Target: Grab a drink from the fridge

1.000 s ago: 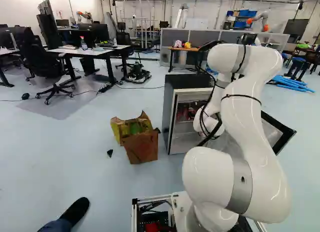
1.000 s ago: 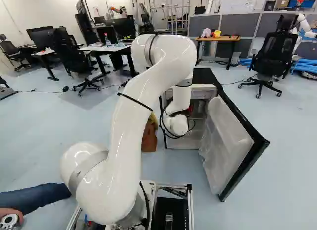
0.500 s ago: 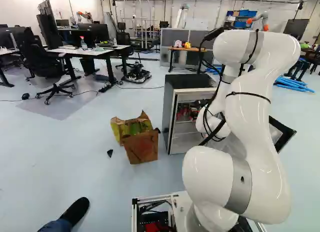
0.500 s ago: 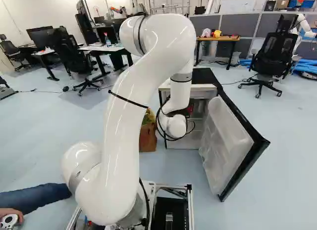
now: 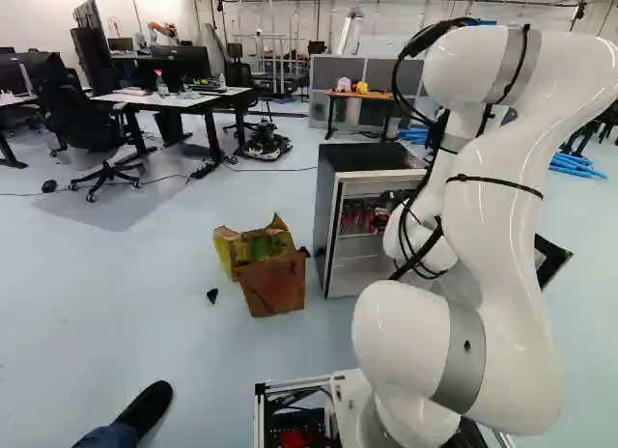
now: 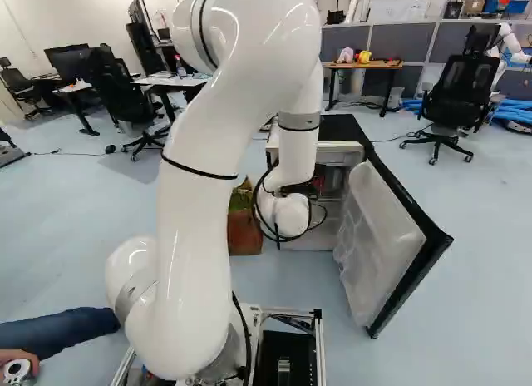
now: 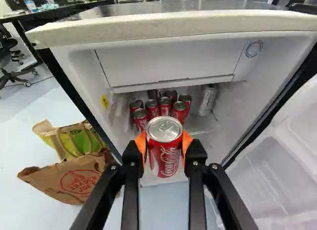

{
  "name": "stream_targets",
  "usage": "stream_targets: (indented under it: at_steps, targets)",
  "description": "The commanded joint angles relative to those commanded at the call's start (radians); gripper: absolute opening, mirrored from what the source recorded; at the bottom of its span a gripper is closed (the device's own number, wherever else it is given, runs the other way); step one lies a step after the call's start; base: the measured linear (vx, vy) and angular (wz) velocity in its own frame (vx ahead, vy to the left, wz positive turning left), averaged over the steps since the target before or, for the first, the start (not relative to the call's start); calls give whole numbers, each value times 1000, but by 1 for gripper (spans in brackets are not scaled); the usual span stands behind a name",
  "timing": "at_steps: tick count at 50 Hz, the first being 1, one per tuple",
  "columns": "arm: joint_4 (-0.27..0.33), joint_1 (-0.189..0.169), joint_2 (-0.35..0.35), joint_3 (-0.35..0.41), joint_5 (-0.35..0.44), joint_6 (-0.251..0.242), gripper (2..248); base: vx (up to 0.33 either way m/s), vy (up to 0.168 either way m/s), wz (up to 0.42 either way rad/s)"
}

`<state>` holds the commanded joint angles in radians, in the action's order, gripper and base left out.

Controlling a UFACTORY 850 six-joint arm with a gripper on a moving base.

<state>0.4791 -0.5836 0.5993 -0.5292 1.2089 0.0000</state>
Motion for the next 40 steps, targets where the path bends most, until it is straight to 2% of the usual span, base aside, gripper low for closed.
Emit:
stream_targets:
  at_steps: [21,40]
  targets:
    - [0,-13,-102,73,0,0,93,0,0,0]
    - [0,-15,-173,102,0,0,93,0,0,0]
